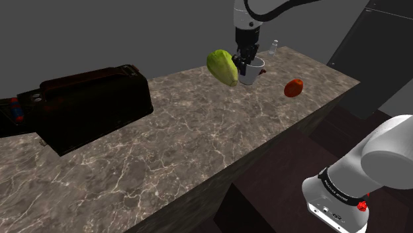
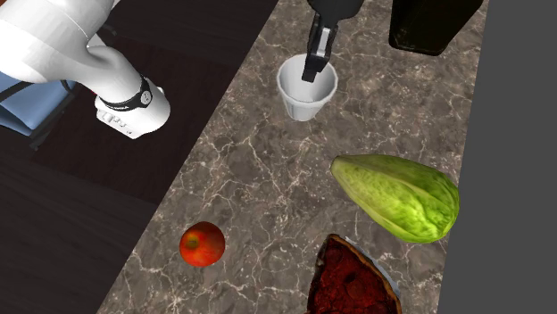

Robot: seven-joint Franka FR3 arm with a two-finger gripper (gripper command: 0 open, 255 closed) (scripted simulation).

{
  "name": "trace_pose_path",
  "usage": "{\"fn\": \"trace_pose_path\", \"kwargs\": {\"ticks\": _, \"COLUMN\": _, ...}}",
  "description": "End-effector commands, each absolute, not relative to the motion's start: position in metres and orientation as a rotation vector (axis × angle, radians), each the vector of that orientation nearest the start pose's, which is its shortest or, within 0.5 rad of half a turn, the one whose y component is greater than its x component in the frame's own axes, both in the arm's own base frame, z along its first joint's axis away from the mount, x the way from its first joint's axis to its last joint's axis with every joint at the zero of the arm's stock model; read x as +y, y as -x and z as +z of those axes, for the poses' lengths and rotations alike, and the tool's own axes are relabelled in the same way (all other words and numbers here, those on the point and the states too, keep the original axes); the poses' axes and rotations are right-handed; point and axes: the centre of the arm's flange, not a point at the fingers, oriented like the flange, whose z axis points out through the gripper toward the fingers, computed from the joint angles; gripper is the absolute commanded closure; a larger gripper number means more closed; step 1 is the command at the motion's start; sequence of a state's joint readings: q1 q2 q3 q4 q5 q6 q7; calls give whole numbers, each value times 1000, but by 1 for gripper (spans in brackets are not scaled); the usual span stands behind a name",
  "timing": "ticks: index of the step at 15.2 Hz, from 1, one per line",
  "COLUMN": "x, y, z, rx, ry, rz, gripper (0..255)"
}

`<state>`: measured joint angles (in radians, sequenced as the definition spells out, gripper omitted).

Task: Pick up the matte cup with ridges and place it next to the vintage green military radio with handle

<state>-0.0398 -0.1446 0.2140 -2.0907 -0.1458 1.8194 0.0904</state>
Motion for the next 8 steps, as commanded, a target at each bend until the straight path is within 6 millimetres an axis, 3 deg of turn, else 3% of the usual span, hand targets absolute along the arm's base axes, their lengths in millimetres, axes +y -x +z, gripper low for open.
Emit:
{"fn": "trace_pose_path", "kwargs": {"ticks": 1, "x": 77, "y": -492, "z": 487, "rx": -207, "ry": 3315, "rz": 179, "gripper": 255}}
{"fn": "trace_pose_path", "kwargs": {"ticks": 8, "x": 77, "y": -492, "z": 524, "rx": -207, "ry": 3315, "rz": 179, "gripper": 255}}
